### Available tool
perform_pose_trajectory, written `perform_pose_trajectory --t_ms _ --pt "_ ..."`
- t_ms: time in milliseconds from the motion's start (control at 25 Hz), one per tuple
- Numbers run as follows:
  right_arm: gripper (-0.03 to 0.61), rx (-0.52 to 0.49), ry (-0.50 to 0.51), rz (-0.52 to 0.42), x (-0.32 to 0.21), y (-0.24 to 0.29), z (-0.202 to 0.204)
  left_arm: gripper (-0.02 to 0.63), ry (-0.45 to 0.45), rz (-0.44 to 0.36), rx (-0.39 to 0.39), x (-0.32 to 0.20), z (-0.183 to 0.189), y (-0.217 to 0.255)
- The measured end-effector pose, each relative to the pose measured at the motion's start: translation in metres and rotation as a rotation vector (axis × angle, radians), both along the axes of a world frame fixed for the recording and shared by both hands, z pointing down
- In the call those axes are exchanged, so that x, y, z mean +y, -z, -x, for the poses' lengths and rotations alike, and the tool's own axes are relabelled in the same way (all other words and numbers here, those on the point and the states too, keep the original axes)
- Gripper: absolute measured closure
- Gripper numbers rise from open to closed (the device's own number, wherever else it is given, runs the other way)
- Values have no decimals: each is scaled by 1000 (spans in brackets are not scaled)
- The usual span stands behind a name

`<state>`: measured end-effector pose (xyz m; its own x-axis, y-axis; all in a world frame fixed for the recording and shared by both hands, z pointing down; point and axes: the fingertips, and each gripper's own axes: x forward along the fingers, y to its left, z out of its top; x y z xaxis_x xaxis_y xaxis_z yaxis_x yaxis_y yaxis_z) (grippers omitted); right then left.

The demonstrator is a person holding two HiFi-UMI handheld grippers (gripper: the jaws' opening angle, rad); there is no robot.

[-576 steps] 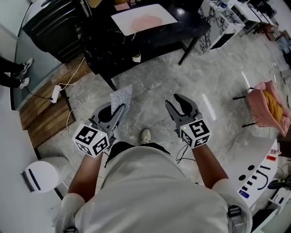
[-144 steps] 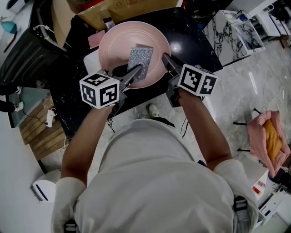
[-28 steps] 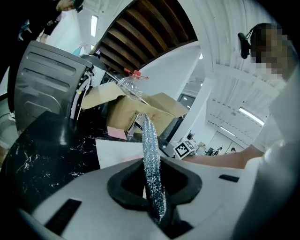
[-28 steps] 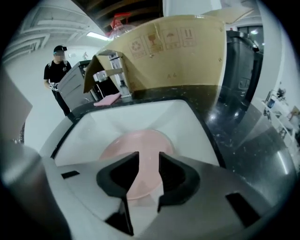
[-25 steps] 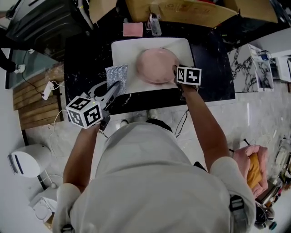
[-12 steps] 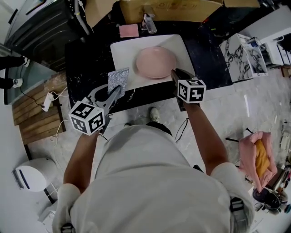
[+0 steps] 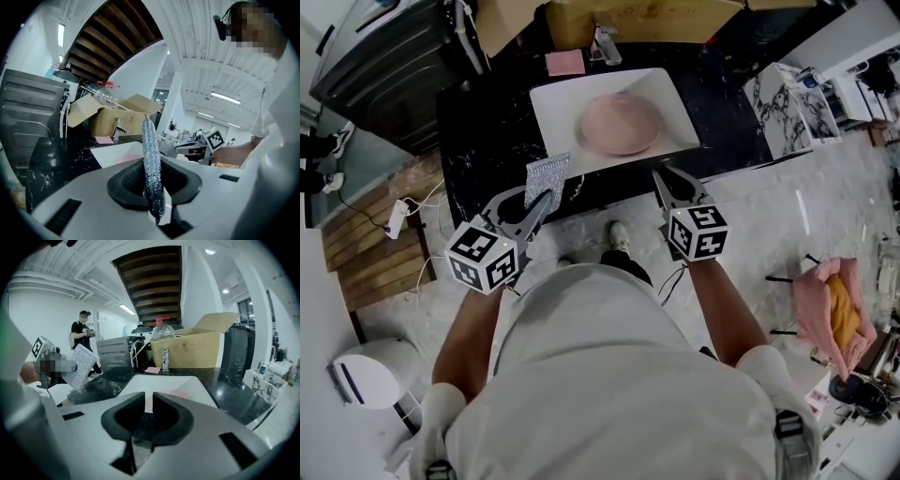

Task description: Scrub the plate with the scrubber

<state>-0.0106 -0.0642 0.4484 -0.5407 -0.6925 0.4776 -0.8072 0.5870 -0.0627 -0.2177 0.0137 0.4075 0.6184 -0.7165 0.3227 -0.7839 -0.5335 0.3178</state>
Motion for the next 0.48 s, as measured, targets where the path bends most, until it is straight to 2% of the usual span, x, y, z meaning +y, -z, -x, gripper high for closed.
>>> perform_pose_trajectory --t_ms 280,480 --pt "523 27 58 -58 47 15 10 549 -45 -8 -25 26 -2 -6" --pt "523 24 47 -75 68 22 10 549 -44 -13 -20 38 3 -7"
